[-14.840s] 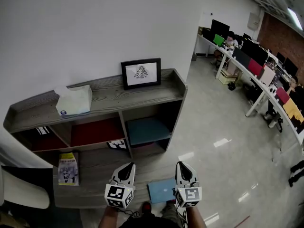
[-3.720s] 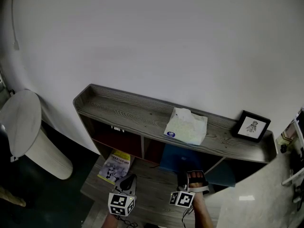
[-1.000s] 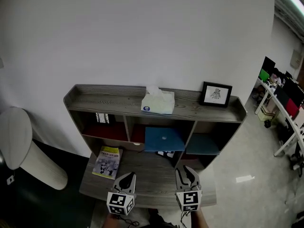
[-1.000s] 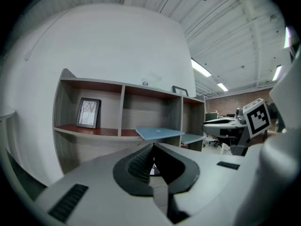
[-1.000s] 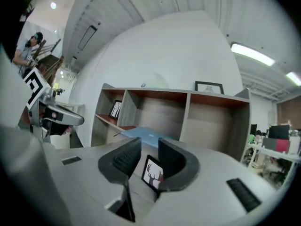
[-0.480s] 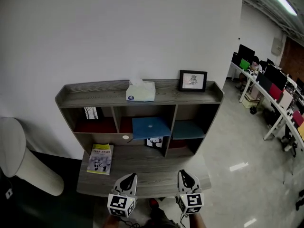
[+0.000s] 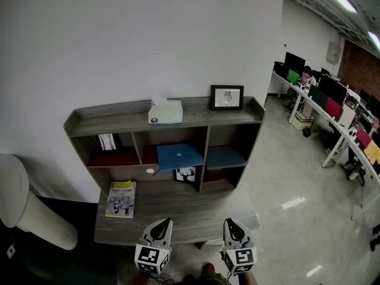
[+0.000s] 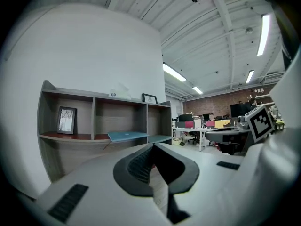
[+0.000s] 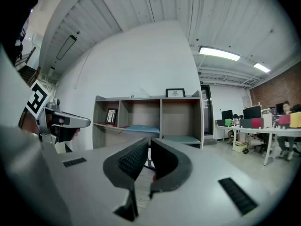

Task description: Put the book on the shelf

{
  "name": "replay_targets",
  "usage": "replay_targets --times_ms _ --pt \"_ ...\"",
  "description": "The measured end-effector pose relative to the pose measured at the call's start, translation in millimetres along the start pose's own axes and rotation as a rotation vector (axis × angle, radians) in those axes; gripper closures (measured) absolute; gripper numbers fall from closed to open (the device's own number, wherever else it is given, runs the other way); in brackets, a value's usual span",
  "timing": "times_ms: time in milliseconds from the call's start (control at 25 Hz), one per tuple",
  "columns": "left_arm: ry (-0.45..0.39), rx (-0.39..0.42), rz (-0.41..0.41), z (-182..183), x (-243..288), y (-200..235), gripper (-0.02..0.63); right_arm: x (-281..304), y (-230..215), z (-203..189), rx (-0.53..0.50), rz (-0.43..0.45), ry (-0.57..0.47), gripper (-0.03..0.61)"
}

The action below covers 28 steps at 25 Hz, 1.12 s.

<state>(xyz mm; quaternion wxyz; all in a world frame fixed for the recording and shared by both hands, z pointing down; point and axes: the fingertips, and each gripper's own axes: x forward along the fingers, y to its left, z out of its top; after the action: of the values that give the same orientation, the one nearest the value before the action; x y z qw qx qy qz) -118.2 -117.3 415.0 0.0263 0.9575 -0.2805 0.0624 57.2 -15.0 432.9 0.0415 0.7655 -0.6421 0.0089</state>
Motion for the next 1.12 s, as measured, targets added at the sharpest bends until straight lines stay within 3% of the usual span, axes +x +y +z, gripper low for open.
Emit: replay_targets --times_ms 600,1120 --pt "0.036 -0.016 0.012 -20 -24 -14 0.607 -39 5 -20 -0.002 0.001 0.020 0.538" --pt "0.035 -0.009 0.010 -18 -25 -22 0.607 -44 3 -11 -0.006 0.005 -0.007 0.538"
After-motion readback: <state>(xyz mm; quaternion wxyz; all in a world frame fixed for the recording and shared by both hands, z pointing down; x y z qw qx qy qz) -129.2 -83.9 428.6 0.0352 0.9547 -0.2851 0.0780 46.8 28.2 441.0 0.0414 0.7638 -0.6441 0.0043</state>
